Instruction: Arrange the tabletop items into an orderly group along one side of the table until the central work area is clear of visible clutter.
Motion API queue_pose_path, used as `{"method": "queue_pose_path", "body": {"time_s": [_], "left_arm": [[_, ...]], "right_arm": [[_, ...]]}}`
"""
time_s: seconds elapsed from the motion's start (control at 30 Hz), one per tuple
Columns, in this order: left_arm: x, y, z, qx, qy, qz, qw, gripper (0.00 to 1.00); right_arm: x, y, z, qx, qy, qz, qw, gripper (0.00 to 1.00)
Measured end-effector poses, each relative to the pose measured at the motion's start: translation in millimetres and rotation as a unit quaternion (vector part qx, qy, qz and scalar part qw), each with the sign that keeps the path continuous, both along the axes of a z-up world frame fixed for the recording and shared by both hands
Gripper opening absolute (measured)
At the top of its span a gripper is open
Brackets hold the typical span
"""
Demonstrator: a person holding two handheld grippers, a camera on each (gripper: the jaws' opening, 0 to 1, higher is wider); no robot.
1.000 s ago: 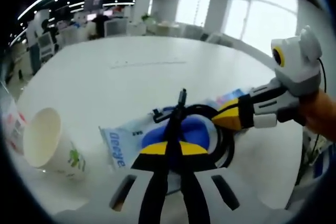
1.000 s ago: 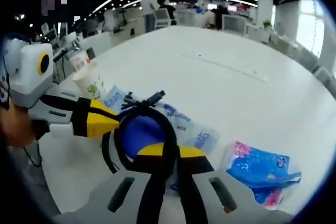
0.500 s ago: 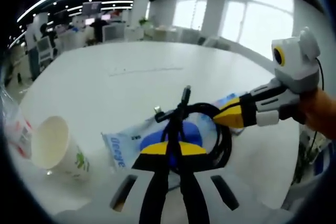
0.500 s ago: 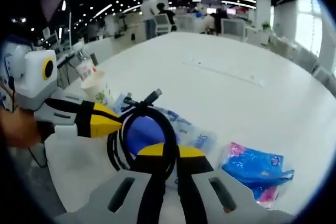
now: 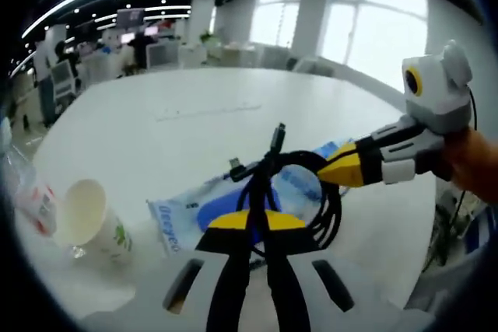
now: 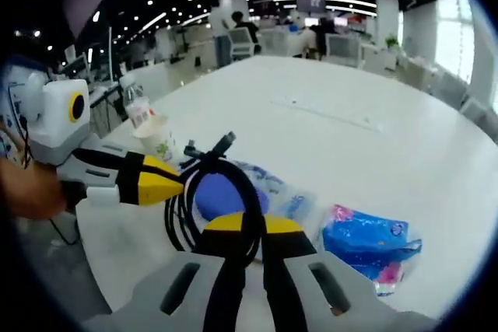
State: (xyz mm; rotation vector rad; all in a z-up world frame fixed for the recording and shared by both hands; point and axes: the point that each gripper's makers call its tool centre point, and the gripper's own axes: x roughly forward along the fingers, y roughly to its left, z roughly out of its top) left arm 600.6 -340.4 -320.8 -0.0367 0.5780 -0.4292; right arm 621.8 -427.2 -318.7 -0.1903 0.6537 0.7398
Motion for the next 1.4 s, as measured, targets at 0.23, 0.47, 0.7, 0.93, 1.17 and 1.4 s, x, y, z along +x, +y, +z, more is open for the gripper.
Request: {"method": "queue_pose_path", "body": {"time_s": [0.23, 0.47, 0.7, 0.93, 1.17, 1.4], "left_arm": [[-9.8, -13, 8.7, 0.004, -0.009, -0.017, 0.9998, 0.02], [-21.5, -30, 11.5, 0.004, -0.012, -0.034, 0.9993, 0.02], [-35.4, -51, 13.0, 0.004, -0.011, -0.057, 0.9983, 0.02], [-47.7, -73, 8.2, 0.005, -0.005, -0.083, 0.9965, 0.02], [-59.3, -87, 2.3, 0.009, 0.006, -0.102, 0.9948, 0.02], [-69.1, -94, -9.8, 0.018, 0.024, -0.113, 0.9931, 0.02]], "right_arm": [[-13, -12, 10.0, 0.007, -0.003, -0.008, 0.9999, 0.06], [-29, -30, 13.6, 0.008, -0.002, -0.019, 0.9998, 0.06], [-47, -52, 14.7, 0.015, 0.006, -0.037, 0.9992, 0.06], [-64, -75, 9.4, 0.015, 0.016, -0.054, 0.9983, 0.06], [-78, -88, 2.3, 0.019, 0.032, -0.066, 0.9971, 0.06], [-88, -94, -10.4, 0.019, 0.051, -0.072, 0.9959, 0.06]]}}
